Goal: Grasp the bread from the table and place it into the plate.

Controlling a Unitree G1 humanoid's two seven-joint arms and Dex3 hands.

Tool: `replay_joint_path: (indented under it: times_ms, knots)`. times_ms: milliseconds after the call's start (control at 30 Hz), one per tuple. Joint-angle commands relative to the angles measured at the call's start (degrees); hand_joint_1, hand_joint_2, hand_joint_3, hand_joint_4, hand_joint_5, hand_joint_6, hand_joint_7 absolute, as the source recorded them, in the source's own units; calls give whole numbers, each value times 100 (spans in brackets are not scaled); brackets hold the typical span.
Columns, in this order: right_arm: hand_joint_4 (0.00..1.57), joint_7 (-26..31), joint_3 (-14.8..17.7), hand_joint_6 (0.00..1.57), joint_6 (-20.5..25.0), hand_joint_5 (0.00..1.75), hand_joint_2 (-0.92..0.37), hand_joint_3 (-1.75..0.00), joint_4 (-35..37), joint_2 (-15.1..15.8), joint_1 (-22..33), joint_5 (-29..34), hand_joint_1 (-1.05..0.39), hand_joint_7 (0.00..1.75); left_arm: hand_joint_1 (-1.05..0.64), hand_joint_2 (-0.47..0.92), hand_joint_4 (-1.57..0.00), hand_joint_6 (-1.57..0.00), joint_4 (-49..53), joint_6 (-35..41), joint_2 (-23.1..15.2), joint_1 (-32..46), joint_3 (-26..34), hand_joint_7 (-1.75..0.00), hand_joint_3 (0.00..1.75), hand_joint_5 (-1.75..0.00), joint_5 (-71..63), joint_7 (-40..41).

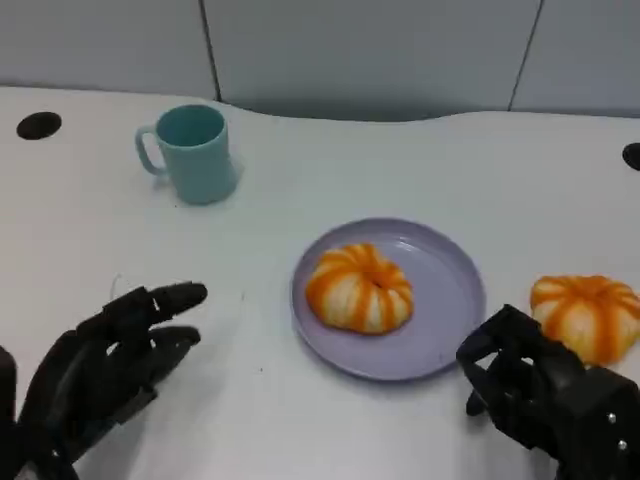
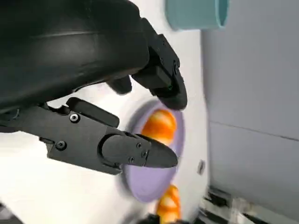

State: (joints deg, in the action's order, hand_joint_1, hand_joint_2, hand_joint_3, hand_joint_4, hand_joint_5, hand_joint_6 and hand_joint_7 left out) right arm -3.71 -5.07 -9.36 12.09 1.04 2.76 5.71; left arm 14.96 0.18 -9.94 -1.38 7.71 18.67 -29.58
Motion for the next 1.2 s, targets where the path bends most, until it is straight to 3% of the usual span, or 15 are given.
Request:
replay_joint_path:
  times_ms: [33, 100, 367, 1200]
  knots:
    - [58, 19, 67, 38, -21, 175, -92, -35, -80, 134, 60, 3, -28, 175, -35, 92, -35, -35, 69, 10, -143, 189, -91, -150, 7, -174, -367, 215]
    - [58, -2, 82, 38, -28, 175, -92, -36, -88, 168, 68, -11, -28, 175, -34, 89, -47, -43, 302, -257, -139, 208, -177, -156, 4, -174, -579, 222]
    - [61, -87, 216, 38, -187, 175, -92, -36, 34, 227, 39, -177, -28, 175, -34, 88, -57, -48, 751, -670, -75, 99, -299, -161, 2, -175, -841, 208]
    - [60, -108, 438, 37, -668, 175, -92, -37, 562, 251, -166, -272, -22, 175, -33, 91, -54, -43, 1057, -732, 34, -124, -250, -167, 2, -175, -680, 249]
